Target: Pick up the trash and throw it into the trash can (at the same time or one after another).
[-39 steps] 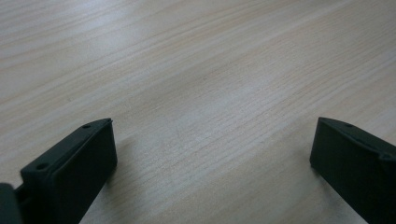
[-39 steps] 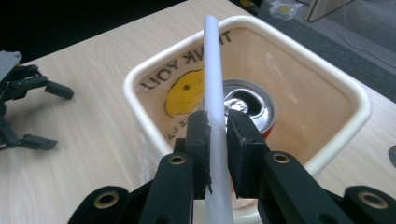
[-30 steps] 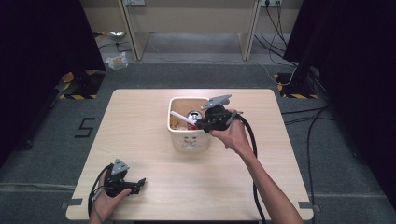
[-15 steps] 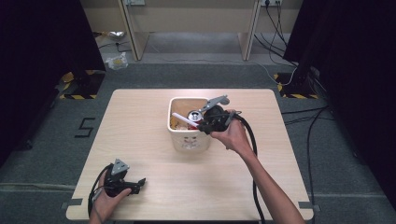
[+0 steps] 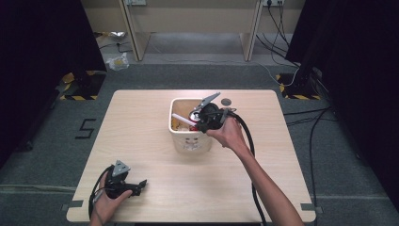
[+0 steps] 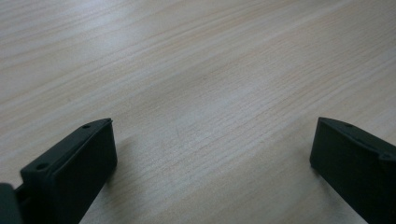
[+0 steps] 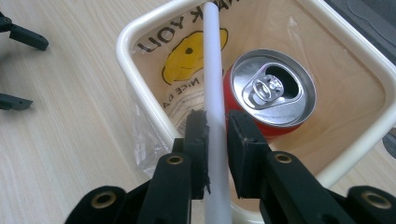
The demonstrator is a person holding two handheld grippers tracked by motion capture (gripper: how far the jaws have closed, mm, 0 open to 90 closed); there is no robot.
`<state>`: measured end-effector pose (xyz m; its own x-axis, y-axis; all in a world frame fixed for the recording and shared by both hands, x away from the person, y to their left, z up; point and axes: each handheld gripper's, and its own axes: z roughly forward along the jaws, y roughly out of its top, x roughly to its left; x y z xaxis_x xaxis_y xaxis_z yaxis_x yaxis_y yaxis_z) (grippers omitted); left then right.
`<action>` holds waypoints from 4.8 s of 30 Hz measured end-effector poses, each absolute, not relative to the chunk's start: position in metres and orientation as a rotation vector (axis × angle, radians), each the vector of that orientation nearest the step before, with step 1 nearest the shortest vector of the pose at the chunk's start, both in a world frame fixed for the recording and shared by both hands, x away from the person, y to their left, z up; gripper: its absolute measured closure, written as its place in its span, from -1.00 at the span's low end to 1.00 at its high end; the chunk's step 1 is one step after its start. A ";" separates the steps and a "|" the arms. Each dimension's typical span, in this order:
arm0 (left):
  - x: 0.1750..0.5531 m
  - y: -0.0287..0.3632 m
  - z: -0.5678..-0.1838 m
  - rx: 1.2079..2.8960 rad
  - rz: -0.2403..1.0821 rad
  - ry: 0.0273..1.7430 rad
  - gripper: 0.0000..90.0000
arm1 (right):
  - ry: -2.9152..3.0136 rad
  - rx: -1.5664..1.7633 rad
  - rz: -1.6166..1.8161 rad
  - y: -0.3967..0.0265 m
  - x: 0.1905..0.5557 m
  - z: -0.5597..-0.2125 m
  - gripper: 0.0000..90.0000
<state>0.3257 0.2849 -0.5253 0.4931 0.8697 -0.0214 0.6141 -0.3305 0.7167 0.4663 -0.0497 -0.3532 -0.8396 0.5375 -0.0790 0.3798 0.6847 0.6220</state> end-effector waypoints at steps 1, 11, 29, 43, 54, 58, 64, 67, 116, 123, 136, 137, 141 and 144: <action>0.326 0.285 -0.525 2.065 0.487 1.215 -1.00 | 2.642 0.737 0.892 -0.049 0.466 -0.353 0.68; 0.326 0.285 -0.525 2.065 0.488 1.216 -1.00 | 2.565 0.729 0.996 -0.057 0.460 -0.336 0.34; 0.326 0.285 -0.525 2.065 0.488 1.215 -1.00 | 2.395 0.844 1.136 -0.101 0.459 -0.328 -0.07; 0.326 0.285 -0.525 2.067 0.488 1.214 -1.00 | 2.308 0.909 1.177 -0.134 0.455 -0.337 -0.19; 0.326 0.285 -0.525 2.066 0.489 1.215 -1.00 | 2.229 0.945 1.220 -0.160 0.448 -0.349 -0.28; 0.326 0.285 -0.525 2.066 0.490 1.214 -1.00 | 2.204 0.966 1.230 -0.170 0.443 -0.354 -0.33; 0.326 0.285 -0.525 2.065 0.489 1.216 -1.00 | 2.184 1.008 1.229 -0.184 0.438 -0.365 -0.35; 0.326 0.285 -0.525 2.065 0.489 1.216 -1.00 | 2.178 1.024 1.227 -0.190 0.435 -0.373 -0.35; 0.326 0.285 -0.525 2.064 0.489 1.216 -1.00 | 2.099 1.137 1.164 -0.230 0.375 -0.453 -0.42; 0.326 0.285 -0.525 2.065 0.489 1.216 -1.00 | 2.135 1.151 1.136 -0.229 0.371 -0.468 -0.44; 0.326 0.285 -0.525 2.065 0.489 1.216 -1.00 | 2.189 1.173 1.093 -0.226 0.361 -0.488 -0.48; 0.326 0.285 -0.525 2.065 0.489 1.216 -1.00 | 2.193 1.177 1.094 -0.226 0.359 -0.490 -0.49; 0.326 0.285 -0.525 2.065 0.489 1.216 -1.00 | 2.206 1.192 1.077 -0.227 0.354 -0.496 -0.51; 0.326 0.285 -0.525 2.065 0.489 1.216 -1.00 | 2.215 1.206 1.067 -0.228 0.351 -0.501 -0.51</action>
